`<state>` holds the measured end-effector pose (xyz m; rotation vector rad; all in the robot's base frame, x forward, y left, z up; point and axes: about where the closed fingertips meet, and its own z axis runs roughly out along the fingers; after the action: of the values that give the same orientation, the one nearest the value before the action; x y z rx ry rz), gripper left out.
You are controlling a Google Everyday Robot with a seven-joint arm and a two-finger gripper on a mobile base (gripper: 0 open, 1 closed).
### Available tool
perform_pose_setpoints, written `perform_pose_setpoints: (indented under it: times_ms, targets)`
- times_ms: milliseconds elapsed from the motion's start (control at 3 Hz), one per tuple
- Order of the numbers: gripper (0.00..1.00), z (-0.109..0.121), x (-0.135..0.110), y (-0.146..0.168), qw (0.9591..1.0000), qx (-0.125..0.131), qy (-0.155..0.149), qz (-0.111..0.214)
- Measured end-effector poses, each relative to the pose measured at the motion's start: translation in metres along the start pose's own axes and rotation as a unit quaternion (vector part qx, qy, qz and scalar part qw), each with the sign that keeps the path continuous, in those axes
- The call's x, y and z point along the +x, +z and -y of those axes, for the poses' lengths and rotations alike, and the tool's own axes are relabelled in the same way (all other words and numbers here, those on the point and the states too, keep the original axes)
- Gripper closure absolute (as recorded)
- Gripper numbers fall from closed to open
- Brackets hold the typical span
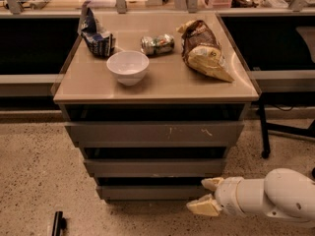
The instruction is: Open middle drawer
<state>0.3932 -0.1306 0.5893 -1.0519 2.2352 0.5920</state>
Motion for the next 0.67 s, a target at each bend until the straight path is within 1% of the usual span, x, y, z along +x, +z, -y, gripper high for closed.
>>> perform_pose_setpoints:
  times_ms: [667]
  targets:
    - [0.87,0.0,0.0,0.0,1.0,0.0,0.0,0.0]
